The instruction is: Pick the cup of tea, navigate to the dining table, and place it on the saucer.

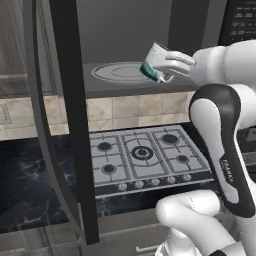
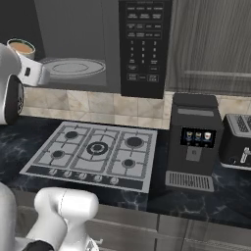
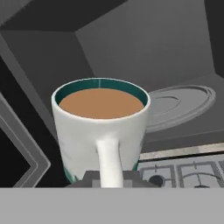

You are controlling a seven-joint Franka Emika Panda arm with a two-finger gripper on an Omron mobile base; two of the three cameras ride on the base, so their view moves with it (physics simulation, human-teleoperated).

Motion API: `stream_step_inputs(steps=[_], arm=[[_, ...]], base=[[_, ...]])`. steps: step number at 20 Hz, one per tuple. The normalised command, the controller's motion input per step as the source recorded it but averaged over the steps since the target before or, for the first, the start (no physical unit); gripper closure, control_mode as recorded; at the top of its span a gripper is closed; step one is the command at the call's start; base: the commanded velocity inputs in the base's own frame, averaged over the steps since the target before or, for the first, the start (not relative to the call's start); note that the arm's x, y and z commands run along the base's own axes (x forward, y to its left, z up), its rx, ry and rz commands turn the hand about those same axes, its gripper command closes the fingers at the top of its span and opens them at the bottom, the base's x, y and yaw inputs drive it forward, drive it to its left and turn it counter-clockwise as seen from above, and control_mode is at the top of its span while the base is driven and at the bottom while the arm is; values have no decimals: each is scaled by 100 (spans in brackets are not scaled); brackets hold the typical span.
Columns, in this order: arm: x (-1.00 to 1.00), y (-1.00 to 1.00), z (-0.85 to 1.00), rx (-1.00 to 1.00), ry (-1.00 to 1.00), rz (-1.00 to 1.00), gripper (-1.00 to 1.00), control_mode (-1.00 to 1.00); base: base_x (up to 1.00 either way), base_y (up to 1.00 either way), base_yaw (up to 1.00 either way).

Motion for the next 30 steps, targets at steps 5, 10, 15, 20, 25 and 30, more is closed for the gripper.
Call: stream_step_inputs(steps=[5,10,15,20,25,30], arm=[[-100,-51,-24,-6,5,18,100,-100],[-100,-76,-36,-14,-1,22,100,-100],[-93,-44,-11,-19,-3,22,100,-100],[-58,-15,-1,-5,-9,15,100,-100],[0,0,0,0,0,0,100,-100],[0,0,0,0,0,0,100,-100]], base=[[0,0,0],[0,0,0],[0,0,0],[0,0,0],[0,0,0],[0,0,0]])
